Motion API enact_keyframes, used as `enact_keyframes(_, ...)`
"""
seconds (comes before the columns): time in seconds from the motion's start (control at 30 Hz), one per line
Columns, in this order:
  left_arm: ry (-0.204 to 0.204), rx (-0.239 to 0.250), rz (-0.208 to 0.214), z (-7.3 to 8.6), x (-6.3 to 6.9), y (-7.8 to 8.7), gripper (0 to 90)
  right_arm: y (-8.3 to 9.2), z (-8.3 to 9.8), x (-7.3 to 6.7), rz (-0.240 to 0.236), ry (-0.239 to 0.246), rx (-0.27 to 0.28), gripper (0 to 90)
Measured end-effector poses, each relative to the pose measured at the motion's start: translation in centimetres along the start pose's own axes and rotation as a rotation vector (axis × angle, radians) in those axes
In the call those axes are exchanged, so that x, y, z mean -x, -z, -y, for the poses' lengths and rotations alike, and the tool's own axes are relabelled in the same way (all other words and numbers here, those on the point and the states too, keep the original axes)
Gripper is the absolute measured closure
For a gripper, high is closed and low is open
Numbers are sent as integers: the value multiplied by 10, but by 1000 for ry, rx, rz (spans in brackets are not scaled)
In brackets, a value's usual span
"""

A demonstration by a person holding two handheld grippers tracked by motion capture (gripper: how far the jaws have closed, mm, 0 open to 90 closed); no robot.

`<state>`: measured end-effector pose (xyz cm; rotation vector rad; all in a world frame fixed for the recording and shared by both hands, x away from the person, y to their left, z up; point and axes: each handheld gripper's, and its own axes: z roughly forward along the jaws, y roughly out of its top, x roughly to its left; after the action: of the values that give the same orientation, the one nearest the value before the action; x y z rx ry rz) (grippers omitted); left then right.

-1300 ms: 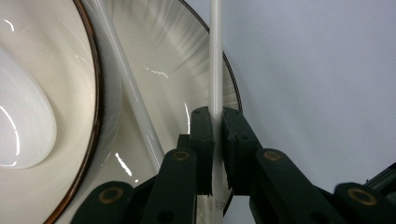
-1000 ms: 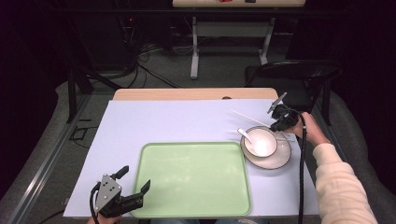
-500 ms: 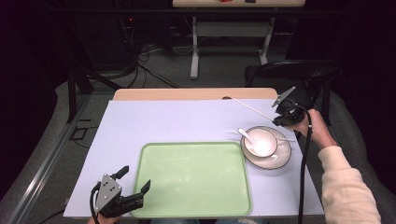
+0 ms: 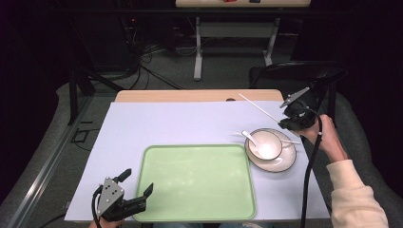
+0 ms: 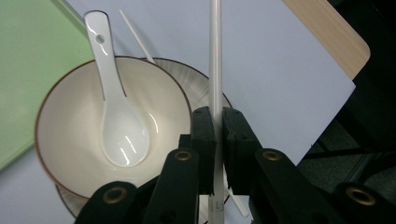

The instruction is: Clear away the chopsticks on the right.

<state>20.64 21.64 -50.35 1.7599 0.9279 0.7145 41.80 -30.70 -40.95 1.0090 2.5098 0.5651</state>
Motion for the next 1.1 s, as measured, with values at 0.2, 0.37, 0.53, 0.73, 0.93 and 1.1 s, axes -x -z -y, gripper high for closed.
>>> enact_keyframes(0.2,0,1,0,0,0,0,154,16,3,-18,4,-45,-1,840)
enact_keyframes(0.37,-1,0,0,0,0,0,154,22,8,-33,-7,-84,-10,840)
enact_keyframes(0.53,-2,-1,2,0,0,1,154,25,15,-47,-26,-98,-19,840)
enact_keyframes(0.73,-4,-3,2,0,0,0,154,27,25,-64,-47,-123,-38,839)
enact_keyframes(0.93,-5,-2,2,0,0,0,154,23,34,-83,-76,-132,-53,839)
enact_keyframes(1.1,-3,-1,4,0,0,0,154,19,35,-97,-101,-135,-65,839)
